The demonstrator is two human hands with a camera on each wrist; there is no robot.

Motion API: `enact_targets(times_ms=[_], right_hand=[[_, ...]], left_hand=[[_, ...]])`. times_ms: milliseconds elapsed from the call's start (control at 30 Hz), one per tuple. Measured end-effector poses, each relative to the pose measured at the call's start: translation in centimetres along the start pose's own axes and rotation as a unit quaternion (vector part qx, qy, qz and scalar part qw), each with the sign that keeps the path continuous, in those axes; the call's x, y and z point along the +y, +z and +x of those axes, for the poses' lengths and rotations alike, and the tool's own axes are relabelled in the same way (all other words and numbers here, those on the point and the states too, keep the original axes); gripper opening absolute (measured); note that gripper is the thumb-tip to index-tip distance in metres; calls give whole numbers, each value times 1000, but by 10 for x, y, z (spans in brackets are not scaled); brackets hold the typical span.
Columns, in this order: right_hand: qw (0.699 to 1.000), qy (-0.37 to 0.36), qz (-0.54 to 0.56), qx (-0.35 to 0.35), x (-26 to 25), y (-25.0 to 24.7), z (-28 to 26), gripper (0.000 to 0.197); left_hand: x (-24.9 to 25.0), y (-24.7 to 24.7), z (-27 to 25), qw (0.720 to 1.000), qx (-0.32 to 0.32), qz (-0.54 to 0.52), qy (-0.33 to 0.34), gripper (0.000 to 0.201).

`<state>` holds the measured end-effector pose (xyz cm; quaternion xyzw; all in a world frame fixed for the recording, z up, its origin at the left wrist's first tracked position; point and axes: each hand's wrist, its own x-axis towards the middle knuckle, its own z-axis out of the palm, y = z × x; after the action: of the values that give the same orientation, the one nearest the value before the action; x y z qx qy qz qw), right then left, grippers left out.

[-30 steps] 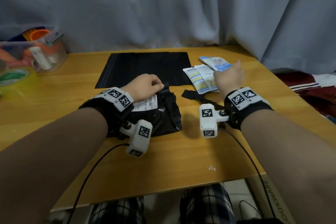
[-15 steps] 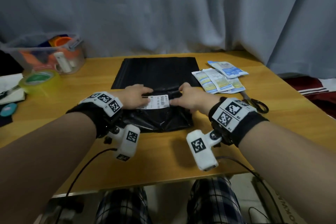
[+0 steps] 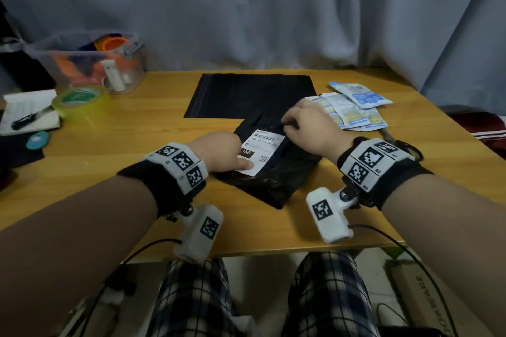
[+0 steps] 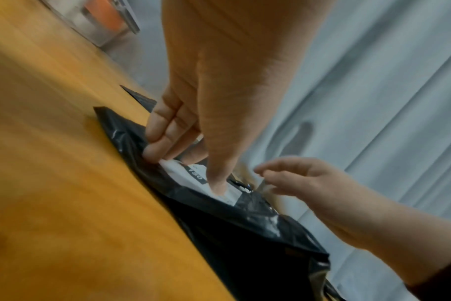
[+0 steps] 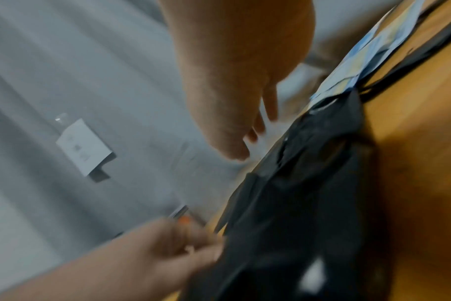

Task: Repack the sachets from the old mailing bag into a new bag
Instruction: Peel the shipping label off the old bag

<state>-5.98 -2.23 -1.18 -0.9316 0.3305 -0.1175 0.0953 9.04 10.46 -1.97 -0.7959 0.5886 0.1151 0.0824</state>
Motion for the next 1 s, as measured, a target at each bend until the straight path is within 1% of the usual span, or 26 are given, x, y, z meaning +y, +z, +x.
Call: enact_targets(times_ms=[33, 67, 133, 167, 200, 267, 333, 400, 467, 567, 600, 667, 733, 800, 833, 900, 1000], right_hand=[[998, -25, 4, -49, -9, 5, -3, 34], [993, -34, -12, -108, -16, 11, -4, 41], [976, -21, -66, -207, -23, 23, -6, 57], [967, -6, -79, -242, -22, 28, -7, 63], [961, 4, -84, -263, -20, 32, -7, 71], [952, 2, -95, -291, -15, 33, -10, 91], [944, -8, -99, -315, -11, 29, -14, 101], [934, -28, -100, -341, -8, 24, -13, 104], [923, -45, -119, -364, -5, 18, -8, 107], [910, -46, -156, -382, -2, 9, 2, 111], [908, -43, -164, -383, 0, 6, 4, 110], [913, -35, -150, -377, 5, -1, 5, 104], [926, -23, -103, -361, 13, -5, 5, 89], [943, -26, -77, -324, 18, -5, 4, 69], [951, -32, -78, -297, 20, -4, 5, 57], [964, -41, -87, -247, 20, -3, 8, 37], [980, -73, -65, -173, 7, -1, 16, 23]], left_hand=[[4, 1, 0, 999, 0, -38, -1, 49], [7, 2, 0, 996, -9, -84, 4, 48], [11, 3, -1, 987, -37, -152, 22, 43], [12, 2, -2, 986, -41, -157, 31, 38], [12, 0, -3, 988, -34, -147, 37, 33], [9, -4, -3, 993, -2, -109, 36, 27], [3, -5, 1, 996, 26, -78, 43, 33], [-4, -4, 9, 997, 24, -50, 57, 46], [-11, -2, 19, 998, -17, -3, 63, 64], [-13, 1, 30, 994, -89, 49, 34, 90], [-12, 2, 31, 994, -98, 50, 22, 95], [-13, 5, 33, 994, -97, 50, 3, 100], [-15, 9, 33, 995, -89, 50, -13, 105], [-19, 13, 33, 995, -89, 41, -25, 108], [-21, 14, 33, 996, -82, 35, -24, 106], [-22, 14, 34, 998, -53, 16, -15, 95], [-23, 11, 36, 1000, -21, 3, -6, 76]])
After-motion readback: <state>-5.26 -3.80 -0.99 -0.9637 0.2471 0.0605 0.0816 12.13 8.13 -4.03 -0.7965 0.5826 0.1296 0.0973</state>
